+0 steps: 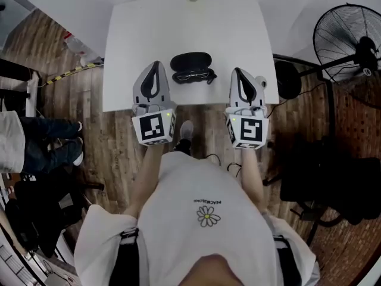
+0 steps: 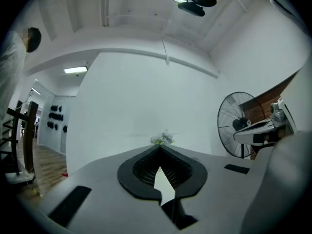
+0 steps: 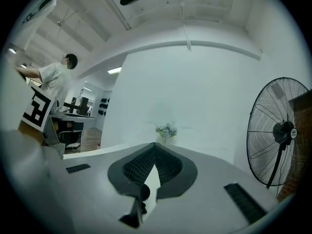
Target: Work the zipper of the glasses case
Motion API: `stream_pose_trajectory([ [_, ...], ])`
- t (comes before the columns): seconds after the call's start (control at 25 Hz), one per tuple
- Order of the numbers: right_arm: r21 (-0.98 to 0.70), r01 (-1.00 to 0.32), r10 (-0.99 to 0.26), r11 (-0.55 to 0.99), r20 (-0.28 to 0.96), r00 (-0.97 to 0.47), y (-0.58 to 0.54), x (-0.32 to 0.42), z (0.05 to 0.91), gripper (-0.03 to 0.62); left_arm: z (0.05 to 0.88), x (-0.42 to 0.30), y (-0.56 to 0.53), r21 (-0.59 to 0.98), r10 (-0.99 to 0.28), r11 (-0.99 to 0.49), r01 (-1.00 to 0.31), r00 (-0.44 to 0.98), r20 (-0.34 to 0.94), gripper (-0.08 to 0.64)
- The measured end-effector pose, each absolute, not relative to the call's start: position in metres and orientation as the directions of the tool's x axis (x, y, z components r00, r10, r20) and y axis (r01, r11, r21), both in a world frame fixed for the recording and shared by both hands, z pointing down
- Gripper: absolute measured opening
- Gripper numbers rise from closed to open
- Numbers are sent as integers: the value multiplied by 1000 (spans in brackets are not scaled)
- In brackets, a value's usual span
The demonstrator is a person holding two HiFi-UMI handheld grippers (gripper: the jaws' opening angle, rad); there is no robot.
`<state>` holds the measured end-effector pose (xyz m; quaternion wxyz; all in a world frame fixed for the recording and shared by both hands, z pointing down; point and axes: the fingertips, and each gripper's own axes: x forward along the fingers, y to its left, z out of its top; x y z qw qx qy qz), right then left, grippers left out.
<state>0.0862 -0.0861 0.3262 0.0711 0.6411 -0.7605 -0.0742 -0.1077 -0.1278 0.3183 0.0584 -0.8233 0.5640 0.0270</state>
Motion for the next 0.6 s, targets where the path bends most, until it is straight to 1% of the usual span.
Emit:
stream_pose_trajectory([
  [0.32,197,-961,-979,196,88,-182,-170,75,355,8,347,-122,-214,-46,-934,-350,-936,352,-59,12],
  [0.6,184,-955,-969,233,126,-212,-173,82,361,8,356,-104,-211,-24,-932,-363,-932,363,-8,13],
])
